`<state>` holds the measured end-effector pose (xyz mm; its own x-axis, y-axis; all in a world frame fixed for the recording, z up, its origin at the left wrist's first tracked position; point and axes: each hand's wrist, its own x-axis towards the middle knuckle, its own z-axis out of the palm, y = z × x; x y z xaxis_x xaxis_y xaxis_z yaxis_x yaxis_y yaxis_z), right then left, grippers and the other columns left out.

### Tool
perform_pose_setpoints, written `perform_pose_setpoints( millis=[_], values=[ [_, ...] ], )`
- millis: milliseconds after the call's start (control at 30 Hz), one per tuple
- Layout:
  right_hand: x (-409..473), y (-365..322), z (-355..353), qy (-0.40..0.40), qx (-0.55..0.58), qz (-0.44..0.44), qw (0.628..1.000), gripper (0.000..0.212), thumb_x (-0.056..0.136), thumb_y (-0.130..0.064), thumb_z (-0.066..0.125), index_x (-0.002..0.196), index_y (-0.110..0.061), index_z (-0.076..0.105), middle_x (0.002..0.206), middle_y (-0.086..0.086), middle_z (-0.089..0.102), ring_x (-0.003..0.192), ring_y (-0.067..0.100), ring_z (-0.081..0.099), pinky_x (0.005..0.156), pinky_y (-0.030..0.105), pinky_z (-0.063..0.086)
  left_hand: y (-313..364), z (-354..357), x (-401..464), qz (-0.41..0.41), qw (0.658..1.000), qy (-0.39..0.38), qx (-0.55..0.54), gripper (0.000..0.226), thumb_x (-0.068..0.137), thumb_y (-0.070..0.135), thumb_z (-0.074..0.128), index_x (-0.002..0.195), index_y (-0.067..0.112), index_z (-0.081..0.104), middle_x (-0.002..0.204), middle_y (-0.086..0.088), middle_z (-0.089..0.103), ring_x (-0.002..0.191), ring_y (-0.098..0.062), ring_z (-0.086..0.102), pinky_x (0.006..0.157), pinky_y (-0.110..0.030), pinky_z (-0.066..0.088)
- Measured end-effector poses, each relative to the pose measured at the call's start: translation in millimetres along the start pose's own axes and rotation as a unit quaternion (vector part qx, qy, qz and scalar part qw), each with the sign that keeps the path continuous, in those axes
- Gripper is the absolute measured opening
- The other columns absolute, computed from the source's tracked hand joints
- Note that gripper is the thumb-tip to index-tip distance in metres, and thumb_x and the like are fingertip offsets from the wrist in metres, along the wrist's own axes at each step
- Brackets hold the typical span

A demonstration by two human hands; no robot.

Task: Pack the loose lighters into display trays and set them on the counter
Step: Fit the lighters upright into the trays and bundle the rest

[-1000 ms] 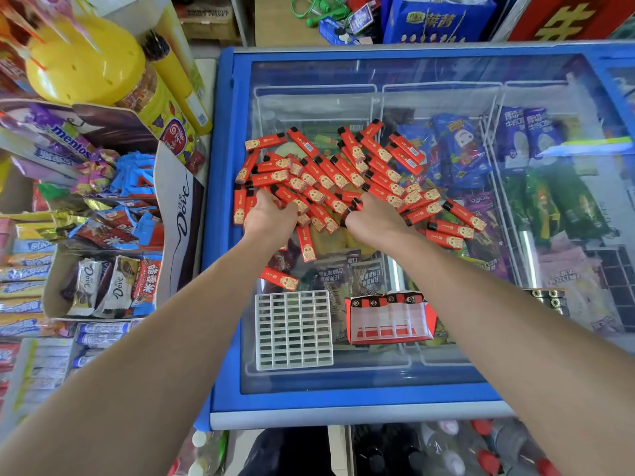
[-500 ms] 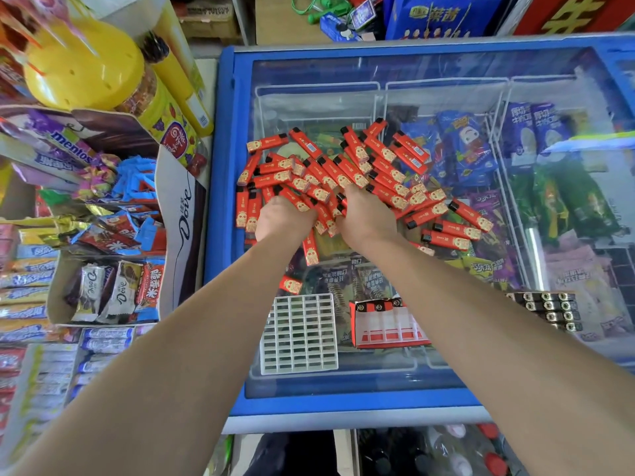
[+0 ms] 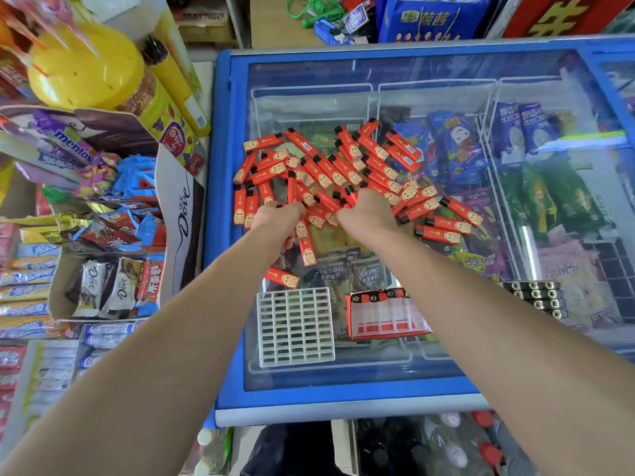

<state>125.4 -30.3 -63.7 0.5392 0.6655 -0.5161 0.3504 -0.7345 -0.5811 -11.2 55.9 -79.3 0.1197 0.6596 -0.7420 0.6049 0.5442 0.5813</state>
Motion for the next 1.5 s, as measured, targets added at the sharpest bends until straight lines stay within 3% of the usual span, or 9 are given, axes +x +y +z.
perform_pose_setpoints(
  millis=[100, 233, 333, 467, 633, 833, 967, 1133, 1500],
  values=[
    [-8.7, 0.0, -3.1, -0.006, 0.035, 0.011, 0.999, 0.014, 0.093, -0.017, 0.062, 0.093, -0.014, 0.048, 0.086, 0.001, 0.052, 0.07, 0.014, 0.05, 0.058, 0.03, 0.04, -8.8, -5.5, -8.6, 0.024, 0.999, -0.021, -0.006, 0.07, 0.089, 0.03, 0.066, 0.153, 0.018, 0.04, 0.061, -0.002, 0.053, 0.038, -0.013, 0.043, 0.04, -0.021, 0.038],
    [-25.6, -2.5, 0.9, -0.038, 0.132, 0.036, 0.99, 0.031, 0.081, -0.022, 0.069, 0.104, -0.014, 0.049, 0.086, 0.002, 0.057, 0.075, 0.02, 0.056, 0.065, 0.032, 0.048, -19.1, -11.6, -23.4, 0.059, 0.998, -0.034, 0.002, 0.046, 0.085, 0.027, 0.068, 0.127, 0.01, 0.058, 0.062, -0.004, 0.052, 0.044, -0.016, 0.046, 0.057, -0.032, 0.044],
    [-40.7, -2.8, 6.7, -0.032, 0.211, 0.059, 0.975, 0.035, 0.077, -0.02, 0.07, 0.107, -0.004, 0.064, 0.07, 0.005, 0.062, 0.061, 0.019, 0.057, 0.058, 0.031, 0.048, -27.1, -14.7, -42.3, 0.102, 0.992, -0.048, 0.058, 0.034, 0.088, 0.023, 0.067, 0.119, 0.014, 0.057, 0.067, -0.003, 0.054, 0.042, -0.012, 0.047, 0.044, -0.022, 0.039],
    [-64.5, -3.2, 14.2, -0.05, 0.271, 0.077, 0.958, 0.035, 0.063, -0.026, 0.074, 0.093, -0.007, 0.069, 0.079, 0.013, 0.073, 0.066, 0.021, 0.061, 0.063, 0.038, 0.05, -40.1, -18.8, -65.6, 0.15, 0.981, -0.061, 0.103, 0.033, 0.086, 0.023, 0.071, 0.117, 0.019, 0.061, 0.075, 0.001, 0.063, 0.047, -0.006, 0.052, 0.049, -0.023, 0.038],
    [-96.3, 2.6, 30.2, -0.112, 0.297, 0.076, 0.945, 0.018, 0.069, -0.017, 0.073, 0.084, -0.009, 0.067, 0.074, 0.01, 0.06, 0.056, 0.019, 0.05, 0.056, 0.033, 0.039, -59.8, -29.5, -89.7, 0.166, 0.979, -0.069, 0.093, 0.015, 0.085, 0.019, 0.074, 0.092, 0.019, 0.061, 0.066, -0.001, 0.06, 0.042, -0.006, 0.049, 0.041, -0.021, 0.038],
    [-120.7, 9.6, 52.8, -0.143, 0.289, 0.059, 0.945, 0.015, 0.073, -0.014, 0.074, 0.085, -0.008, 0.066, 0.079, 0.013, 0.06, 0.053, 0.016, 0.049, 0.049, 0.029, 0.037, -98.2, -51.8, -105.1, 0.138, 0.987, -0.063, 0.046, 0.011, 0.091, 0.028, 0.068, 0.094, 0.02, 0.06, 0.062, 0.001, 0.059, 0.042, -0.01, 0.048, 0.041, -0.024, 0.037],
    [-131.8, 10.3, 66.0, -0.139, 0.282, 0.047, 0.948, 0.016, 0.078, -0.009, 0.074, 0.091, -0.007, 0.064, 0.077, 0.013, 0.058, 0.062, 0.021, 0.052, 0.061, 0.037, 0.042, -113.9, -63.2, -107.6, 0.133, 0.99, -0.051, 0.014, 0.014, 0.094, 0.034, 0.066, 0.094, 0.021, 0.062, 0.068, -0.005, 0.061, 0.05, -0.016, 0.049, 0.048, -0.029, 0.042],
    [-134.7, 9.7, 81.8, -0.105, 0.284, 0.051, 0.952, 0.023, 0.078, -0.004, 0.072, 0.098, -0.004, 0.062, 0.072, 0.008, 0.058, 0.055, 0.018, 0.054, 0.057, 0.033, 0.045, -119.3, -70.3, -102.1, 0.132, 0.99, -0.047, 0.03, 0.025, 0.094, 0.04, 0.065, 0.102, 0.016, 0.062, 0.072, -0.009, 0.063, 0.054, -0.019, 0.052, 0.054, -0.033, 0.046],
    [-133.3, 6.1, 101.9, -0.141, 0.197, 0.005, 0.97, 0.03, 0.08, -0.006, 0.075, 0.103, -0.016, 0.06, 0.079, 0.005, 0.063, 0.059, 0.018, 0.057, 0.052, 0.029, 0.045, -125.1, -90.1, -82.8, 0.16, 0.982, -0.096, -0.01, 0.018, 0.096, 0.021, 0.065, 0.086, 0.007, 0.061, 0.068, -0.006, 0.066, 0.053, -0.019, 0.051, 0.049, -0.028, 0.044]
  ],
)
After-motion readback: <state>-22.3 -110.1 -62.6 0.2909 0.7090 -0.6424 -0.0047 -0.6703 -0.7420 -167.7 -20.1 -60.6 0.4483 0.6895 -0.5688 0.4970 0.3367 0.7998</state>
